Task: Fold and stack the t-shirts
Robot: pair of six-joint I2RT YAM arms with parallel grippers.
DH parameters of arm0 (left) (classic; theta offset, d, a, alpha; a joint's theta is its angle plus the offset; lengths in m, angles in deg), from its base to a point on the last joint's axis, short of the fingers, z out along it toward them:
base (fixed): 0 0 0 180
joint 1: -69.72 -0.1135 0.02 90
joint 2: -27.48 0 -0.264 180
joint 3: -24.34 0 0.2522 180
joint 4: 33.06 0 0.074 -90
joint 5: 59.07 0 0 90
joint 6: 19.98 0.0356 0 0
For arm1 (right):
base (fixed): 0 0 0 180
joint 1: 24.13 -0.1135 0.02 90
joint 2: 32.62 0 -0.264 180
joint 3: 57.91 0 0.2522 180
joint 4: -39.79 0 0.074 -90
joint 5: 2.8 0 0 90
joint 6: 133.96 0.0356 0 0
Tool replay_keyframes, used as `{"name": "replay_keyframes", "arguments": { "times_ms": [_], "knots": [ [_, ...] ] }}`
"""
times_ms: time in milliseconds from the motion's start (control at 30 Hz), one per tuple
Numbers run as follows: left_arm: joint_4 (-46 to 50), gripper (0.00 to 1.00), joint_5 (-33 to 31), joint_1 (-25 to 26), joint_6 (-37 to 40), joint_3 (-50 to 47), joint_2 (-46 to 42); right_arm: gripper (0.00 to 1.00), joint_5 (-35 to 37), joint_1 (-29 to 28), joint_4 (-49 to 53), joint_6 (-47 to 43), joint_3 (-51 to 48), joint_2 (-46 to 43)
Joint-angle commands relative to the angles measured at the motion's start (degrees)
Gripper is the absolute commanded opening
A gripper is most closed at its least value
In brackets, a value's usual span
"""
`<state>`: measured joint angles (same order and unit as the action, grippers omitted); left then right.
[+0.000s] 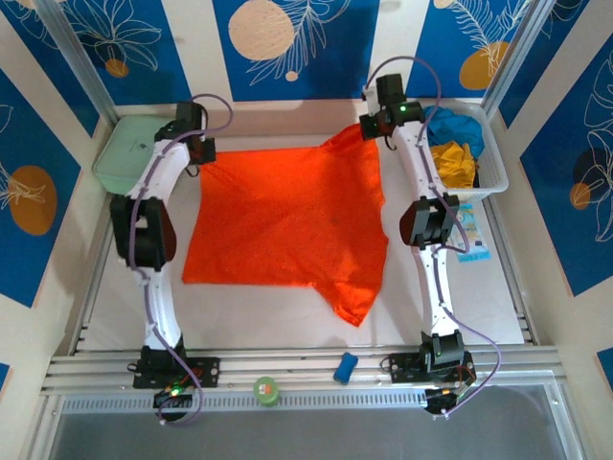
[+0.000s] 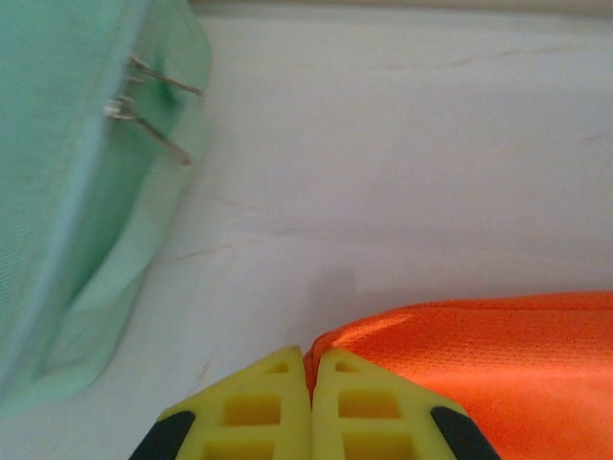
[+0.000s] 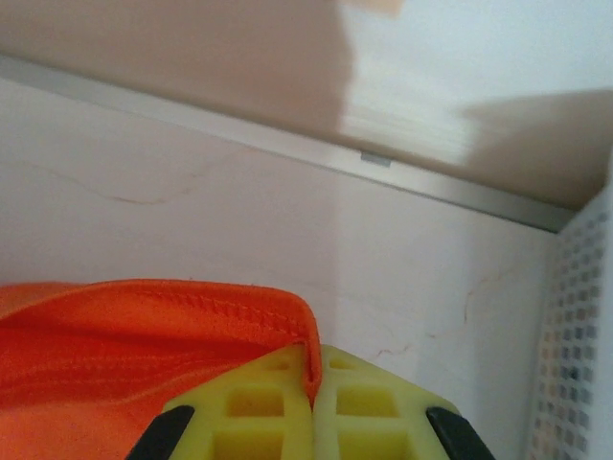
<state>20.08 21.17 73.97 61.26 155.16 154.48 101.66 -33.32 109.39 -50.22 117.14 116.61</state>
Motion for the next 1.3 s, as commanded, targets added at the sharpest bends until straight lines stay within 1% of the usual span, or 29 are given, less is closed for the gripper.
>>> {"name": "replay_keyframes", "arguments": {
  "times_ms": [0,67,133,300,400,500,733,933,1100,1267],
  "knots": [
    [-0.83,0.00,-1.60,-0.38,-0.74,8.08,4.34,0.00,2.25,0.92,-5.85,-2.75,-1.40,-0.98],
    [-0.54,0.00,-2.57,-0.38,-0.43,11.00,7.34,0.00,1.28,1.57,-10.54,-1.62,-6.57,-2.48],
    [-0.67,0.00,-3.42,-0.43,0.13,12.51,8.79,0.00,0.09,2.22,-11.72,-0.01,-7.51,-2.82],
    [-0.95,0.00,-4.95,-0.56,1.39,11.83,9.23,0.00,-2.24,3.00,-9.89,2.59,-7.40,-3.52],
    [-2.09,0.00,-5.26,-0.56,1.72,8.40,7.44,0.00,-4.15,2.91,-8.57,4.15,-10.40,-5.63],
    [-4.32,0.00,-5.45,-0.56,1.81,3.16,4.48,0.00,-5.80,2.69,-9.13,5.70,-17.43,-9.82],
    [-7.70,0.00,-5.03,-0.56,1.72,-6.60,-1.86,0.00,-5.61,0.87,-18.67,7.69,-43.52,-25.15],
    [-8.26,0.00,-3.98,-0.52,1.90,-12.35,-4.77,0.00,-4.98,-0.15,-23.59,11.05,-61.30,-34.43],
    [-8.00,0.00,-3.05,-0.47,1.40,-15.96,-4.96,0.00,-5.23,-0.61,-26.35,14.09,-71.59,-37.29],
    [-7.70,0.00,-2.20,-0.47,0.68,-19.11,-4.57,0.00,-5.08,-1.29,-26.73,16.73,-77.41,-36.82]
  ]
}}
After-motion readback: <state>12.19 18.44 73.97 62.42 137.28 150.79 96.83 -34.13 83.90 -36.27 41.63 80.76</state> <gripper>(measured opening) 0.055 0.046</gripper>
